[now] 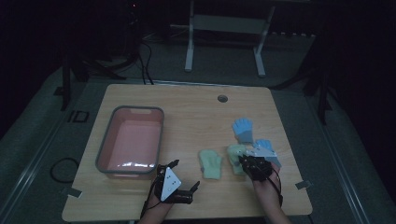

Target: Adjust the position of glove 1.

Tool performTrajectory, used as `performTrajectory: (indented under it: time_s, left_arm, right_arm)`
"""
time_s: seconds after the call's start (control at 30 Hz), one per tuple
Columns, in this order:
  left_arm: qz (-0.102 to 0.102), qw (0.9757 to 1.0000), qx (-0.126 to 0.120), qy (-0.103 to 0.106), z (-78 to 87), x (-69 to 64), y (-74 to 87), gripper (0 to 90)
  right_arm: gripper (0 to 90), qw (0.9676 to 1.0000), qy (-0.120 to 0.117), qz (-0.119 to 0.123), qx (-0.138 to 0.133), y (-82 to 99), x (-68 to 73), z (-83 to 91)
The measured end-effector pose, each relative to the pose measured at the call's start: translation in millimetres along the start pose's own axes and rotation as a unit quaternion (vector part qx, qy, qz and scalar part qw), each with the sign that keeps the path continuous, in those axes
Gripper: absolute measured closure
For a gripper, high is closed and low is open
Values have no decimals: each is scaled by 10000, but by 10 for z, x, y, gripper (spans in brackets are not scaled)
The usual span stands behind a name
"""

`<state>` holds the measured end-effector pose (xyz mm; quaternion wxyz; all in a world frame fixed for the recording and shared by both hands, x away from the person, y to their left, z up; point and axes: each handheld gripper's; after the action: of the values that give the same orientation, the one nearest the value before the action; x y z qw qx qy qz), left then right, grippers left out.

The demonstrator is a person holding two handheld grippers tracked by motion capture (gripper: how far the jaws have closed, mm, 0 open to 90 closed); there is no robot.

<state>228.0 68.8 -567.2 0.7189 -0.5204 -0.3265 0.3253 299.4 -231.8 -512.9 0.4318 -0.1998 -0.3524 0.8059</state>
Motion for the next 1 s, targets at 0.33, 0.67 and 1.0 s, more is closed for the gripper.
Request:
performTrajectory:
  time_s: [0.33, 0.67, 1.0]
  left_arm:
    - [24, 10000, -17, -16, 4, 6, 2, 1]
    - [115, 9999, 3, 21, 0, 29, 2, 1]
    - [135, 9999, 4, 43, 2, 33, 4, 1]
  right_arm:
    - [840, 9987, 96, -86, -488, -526, 408, 227]
    - [840, 9991, -60, -372, -202, -514, 786, 50]
    - [839, 9993, -41, -337, 131, -427, 935, -243]
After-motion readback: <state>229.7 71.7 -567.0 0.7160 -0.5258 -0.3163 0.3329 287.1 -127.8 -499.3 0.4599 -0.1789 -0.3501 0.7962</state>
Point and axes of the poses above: each handheld gripper's, and its own axes: z roughly backward along the jaws, y roughly out of its underside, x roughly to its left, and after that the axes turned 6 degrees about -y, right-handed
